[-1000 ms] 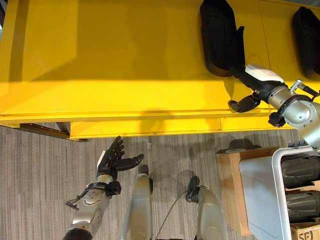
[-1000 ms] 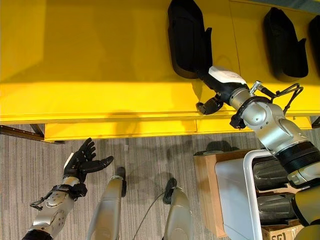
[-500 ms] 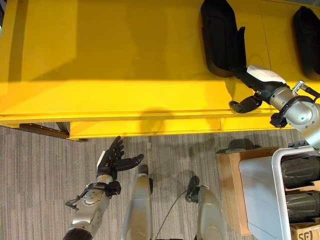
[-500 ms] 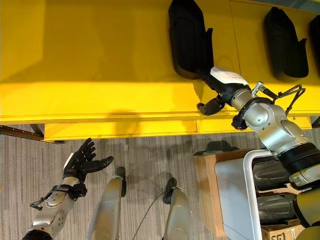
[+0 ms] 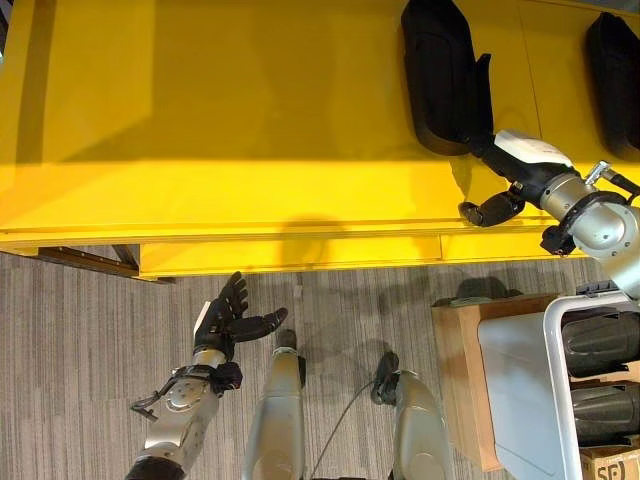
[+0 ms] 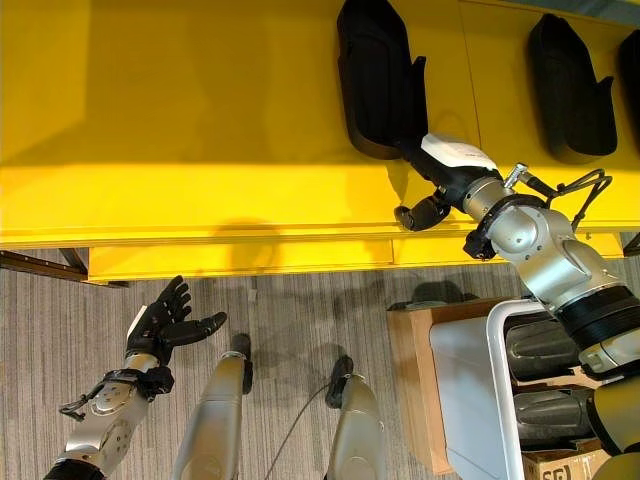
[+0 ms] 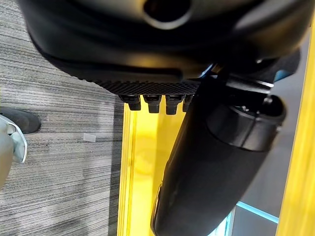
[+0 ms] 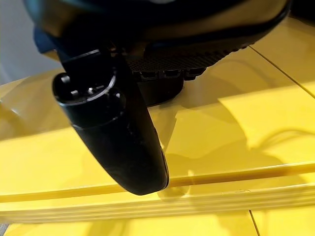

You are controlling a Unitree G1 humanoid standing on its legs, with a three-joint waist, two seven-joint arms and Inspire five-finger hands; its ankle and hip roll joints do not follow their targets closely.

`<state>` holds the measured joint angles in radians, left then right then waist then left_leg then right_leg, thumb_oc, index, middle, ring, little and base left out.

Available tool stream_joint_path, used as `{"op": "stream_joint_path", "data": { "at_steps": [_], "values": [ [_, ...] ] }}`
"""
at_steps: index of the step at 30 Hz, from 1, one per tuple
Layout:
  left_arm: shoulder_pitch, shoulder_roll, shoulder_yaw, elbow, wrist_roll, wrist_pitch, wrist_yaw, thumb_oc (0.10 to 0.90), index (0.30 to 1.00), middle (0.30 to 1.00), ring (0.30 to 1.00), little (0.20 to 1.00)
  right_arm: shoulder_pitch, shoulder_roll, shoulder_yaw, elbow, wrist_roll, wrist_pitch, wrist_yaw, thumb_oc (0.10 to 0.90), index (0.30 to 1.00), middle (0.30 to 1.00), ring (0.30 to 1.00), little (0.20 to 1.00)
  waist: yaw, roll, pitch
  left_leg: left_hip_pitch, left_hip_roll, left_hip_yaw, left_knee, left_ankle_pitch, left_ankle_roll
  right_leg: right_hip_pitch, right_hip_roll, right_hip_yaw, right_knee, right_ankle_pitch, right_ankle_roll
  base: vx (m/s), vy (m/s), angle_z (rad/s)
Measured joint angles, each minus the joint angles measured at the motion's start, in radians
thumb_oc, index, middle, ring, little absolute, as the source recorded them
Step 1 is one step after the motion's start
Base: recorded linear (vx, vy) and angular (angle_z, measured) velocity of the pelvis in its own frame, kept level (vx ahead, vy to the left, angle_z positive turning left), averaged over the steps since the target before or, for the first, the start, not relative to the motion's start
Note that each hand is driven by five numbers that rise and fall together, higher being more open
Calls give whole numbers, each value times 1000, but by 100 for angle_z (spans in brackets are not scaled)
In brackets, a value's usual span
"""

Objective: Move parts from the plastic box to the shelf.

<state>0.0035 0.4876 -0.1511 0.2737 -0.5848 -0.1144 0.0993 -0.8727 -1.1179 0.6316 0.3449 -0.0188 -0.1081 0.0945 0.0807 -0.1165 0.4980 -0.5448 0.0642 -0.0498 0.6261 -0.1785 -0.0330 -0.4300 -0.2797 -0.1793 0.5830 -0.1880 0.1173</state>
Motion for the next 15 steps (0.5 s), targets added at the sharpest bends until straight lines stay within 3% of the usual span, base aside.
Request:
{"op": "stream_joint_path", "data": {
  "at_steps": [10, 15],
  "values": [
    [-2, 3, 10, 0, 0, 0, 0, 900, 1000, 1000, 1000, 1000, -43, -46, 10, -39, 0, 4, 7, 900, 1000, 1000, 1000, 1000, -4, -1, 0, -11, 2, -2, 2, 0, 0, -6, 3, -2, -6, 4, 2, 0, 0, 0],
    [4, 5, 34, 0, 0, 0, 0, 900, 1000, 1000, 1000, 1000, -86, -107, 10, -107, 12, -4, 3, 900, 1000, 1000, 1000, 1000, -14, -5, -1, -11, 2, -1, 5, 0, 0, -6, 4, -1, -8, 7, 4, 0, 0, 0]
  ]
}}
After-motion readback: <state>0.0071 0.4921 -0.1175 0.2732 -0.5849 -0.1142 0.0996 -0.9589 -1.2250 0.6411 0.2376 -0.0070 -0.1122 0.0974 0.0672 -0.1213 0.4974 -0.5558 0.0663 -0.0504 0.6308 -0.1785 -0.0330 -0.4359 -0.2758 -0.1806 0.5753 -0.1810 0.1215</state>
